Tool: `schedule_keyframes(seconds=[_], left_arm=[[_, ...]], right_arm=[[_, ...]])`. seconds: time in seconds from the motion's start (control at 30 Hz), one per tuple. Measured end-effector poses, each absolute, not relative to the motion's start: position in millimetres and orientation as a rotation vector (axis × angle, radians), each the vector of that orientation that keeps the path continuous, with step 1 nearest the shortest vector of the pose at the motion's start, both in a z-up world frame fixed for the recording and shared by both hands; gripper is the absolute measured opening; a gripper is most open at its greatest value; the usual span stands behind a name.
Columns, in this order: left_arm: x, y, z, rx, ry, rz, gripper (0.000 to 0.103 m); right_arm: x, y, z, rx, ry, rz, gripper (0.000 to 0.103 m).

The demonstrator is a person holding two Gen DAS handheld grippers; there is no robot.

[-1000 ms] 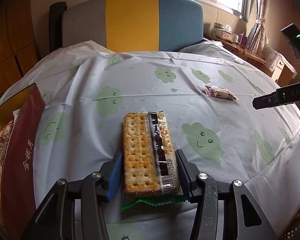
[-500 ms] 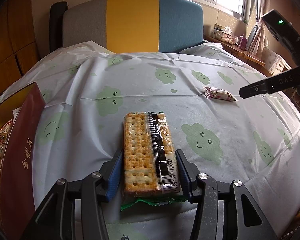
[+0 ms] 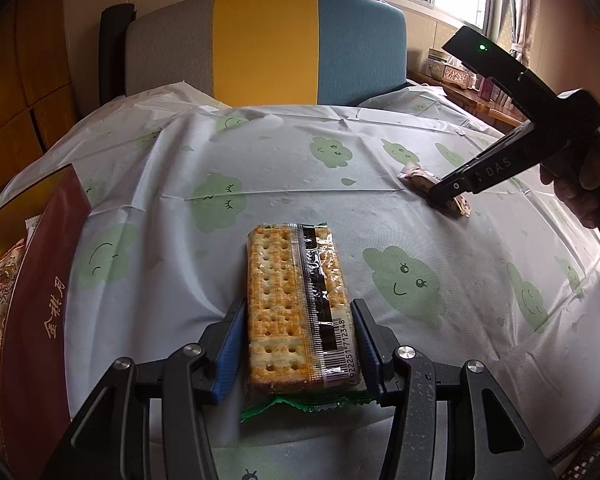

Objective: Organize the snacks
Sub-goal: 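Hold the cracker pack with the left gripper while the right grasps the pink rose-print snack, then carry the cracker pack over the gold tin with the left while the right holds the pink snack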

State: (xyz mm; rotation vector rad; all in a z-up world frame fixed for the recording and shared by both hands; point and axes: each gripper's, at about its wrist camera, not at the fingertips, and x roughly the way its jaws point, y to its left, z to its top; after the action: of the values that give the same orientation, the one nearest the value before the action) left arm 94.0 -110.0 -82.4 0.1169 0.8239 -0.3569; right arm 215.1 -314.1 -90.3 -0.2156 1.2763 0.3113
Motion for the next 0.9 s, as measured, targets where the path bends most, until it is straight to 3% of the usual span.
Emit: schedule_keyframes(seconds=[0.1, 0.4, 0.63, 0.9], left_arm=[[94, -109, -83, 0.113, 0.823, -0.358, 0.051], [94, -109, -83, 0.108, 0.824, -0.360, 0.051], [97, -111, -81, 0.124, 0.840, -0.349, 0.049], [95, -109, -74, 0.098, 0.899, -0.311, 0.048]], right_arm=[[200, -314, -88, -0.214, 1.285, 0.290, 0.020], [121, -306, -92, -0.057, 1.325, 0.277, 0.024], [112, -314, -98, -0.010, 1.278, 0.277, 0.024], [99, -301, -101, -0.130, 1.232, 0.275, 0.024]])
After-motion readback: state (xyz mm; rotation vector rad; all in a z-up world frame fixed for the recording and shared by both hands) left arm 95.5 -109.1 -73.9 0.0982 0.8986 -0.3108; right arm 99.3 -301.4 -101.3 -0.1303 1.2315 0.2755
